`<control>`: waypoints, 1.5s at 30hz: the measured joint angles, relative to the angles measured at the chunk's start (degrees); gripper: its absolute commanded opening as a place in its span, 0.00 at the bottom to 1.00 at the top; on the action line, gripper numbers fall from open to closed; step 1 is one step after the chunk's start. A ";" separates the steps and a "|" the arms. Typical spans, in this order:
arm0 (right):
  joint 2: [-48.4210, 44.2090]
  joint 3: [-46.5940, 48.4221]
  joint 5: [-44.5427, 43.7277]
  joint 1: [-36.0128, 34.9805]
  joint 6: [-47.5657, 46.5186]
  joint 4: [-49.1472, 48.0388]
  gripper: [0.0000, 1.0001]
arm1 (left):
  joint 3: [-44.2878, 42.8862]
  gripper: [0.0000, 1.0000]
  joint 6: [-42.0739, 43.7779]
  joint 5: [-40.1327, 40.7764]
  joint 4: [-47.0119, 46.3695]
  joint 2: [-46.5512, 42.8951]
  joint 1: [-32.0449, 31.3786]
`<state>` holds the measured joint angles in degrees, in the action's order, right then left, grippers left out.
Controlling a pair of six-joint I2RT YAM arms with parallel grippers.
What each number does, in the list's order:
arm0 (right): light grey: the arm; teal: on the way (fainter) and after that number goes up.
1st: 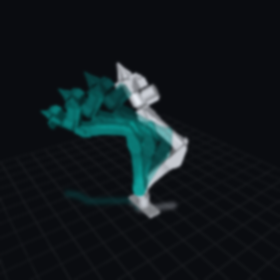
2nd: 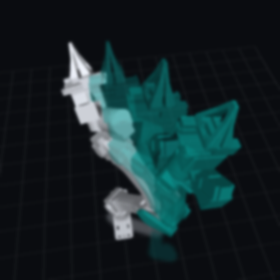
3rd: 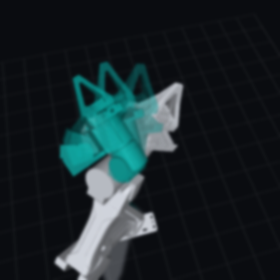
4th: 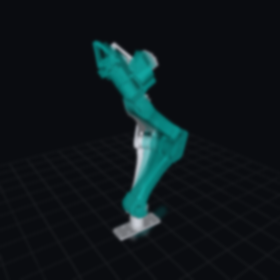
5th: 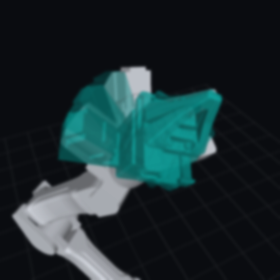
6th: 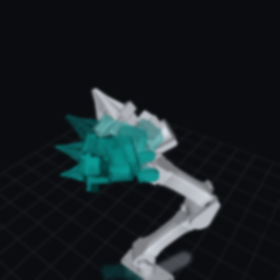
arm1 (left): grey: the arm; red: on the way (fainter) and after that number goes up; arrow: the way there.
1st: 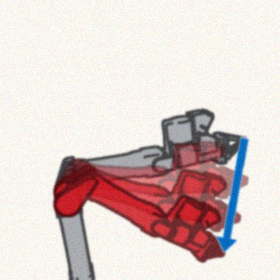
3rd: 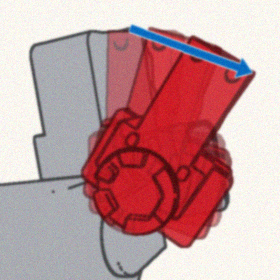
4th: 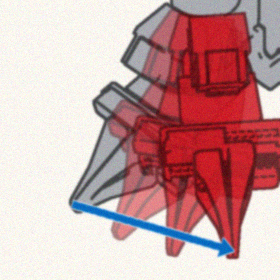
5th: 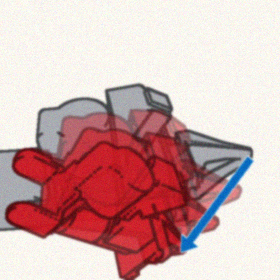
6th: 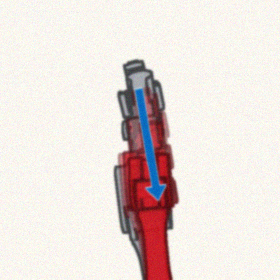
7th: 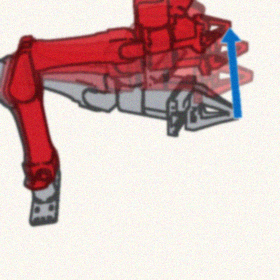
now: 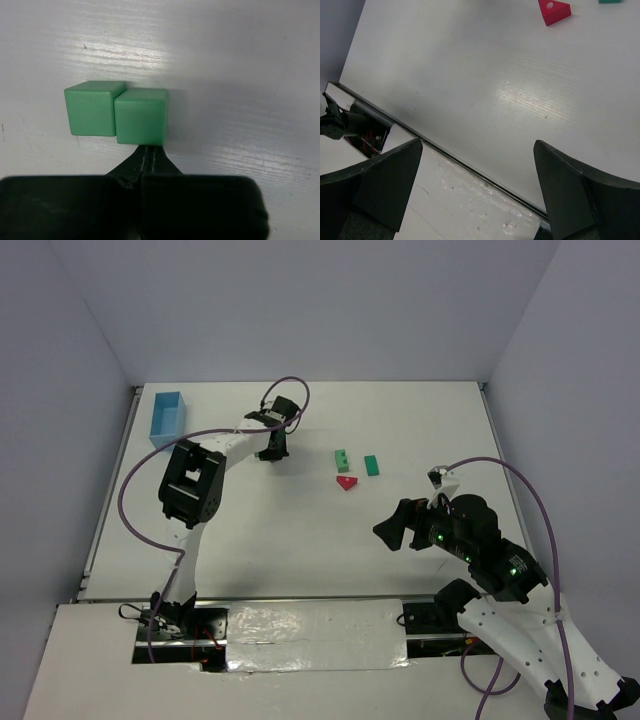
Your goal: Build the wood block tower
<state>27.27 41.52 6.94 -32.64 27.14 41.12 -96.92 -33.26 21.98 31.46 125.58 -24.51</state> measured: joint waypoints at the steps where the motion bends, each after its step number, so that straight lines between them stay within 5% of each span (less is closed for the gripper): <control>1: 0.00 0.00 0.00 0.00 0.00 0.00 1.00 | 0.00 0.00 0.02 0.02 0.02 0.00 0.07; 27: 0.07 -0.39 0.00 0.00 0.00 0.00 1.00 | 0.52 0.00 0.20 -0.83 -0.57 -0.42 0.02; 36: 0.26 -0.42 0.02 0.00 -0.02 -0.02 1.00 | 8.20 0.59 0.17 -2.75 -0.11 -11.26 -2.01; 38: 0.35 -0.42 0.02 0.00 0.00 0.00 1.00 | 9.62 0.80 0.44 -2.95 -0.15 -15.54 -1.99; 41: 0.39 -0.42 -0.02 0.00 0.00 0.00 1.00 | 10.88 0.93 0.35 -3.76 -0.31 -22.14 -2.08; 45: 0.37 -0.42 -0.72 0.00 0.22 0.02 1.00 | 11.52 0.97 0.26 -3.65 0.31 -29.35 -3.28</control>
<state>27.64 41.10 6.22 -32.64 27.35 41.15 -85.41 -32.99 18.33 31.77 96.23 -27.79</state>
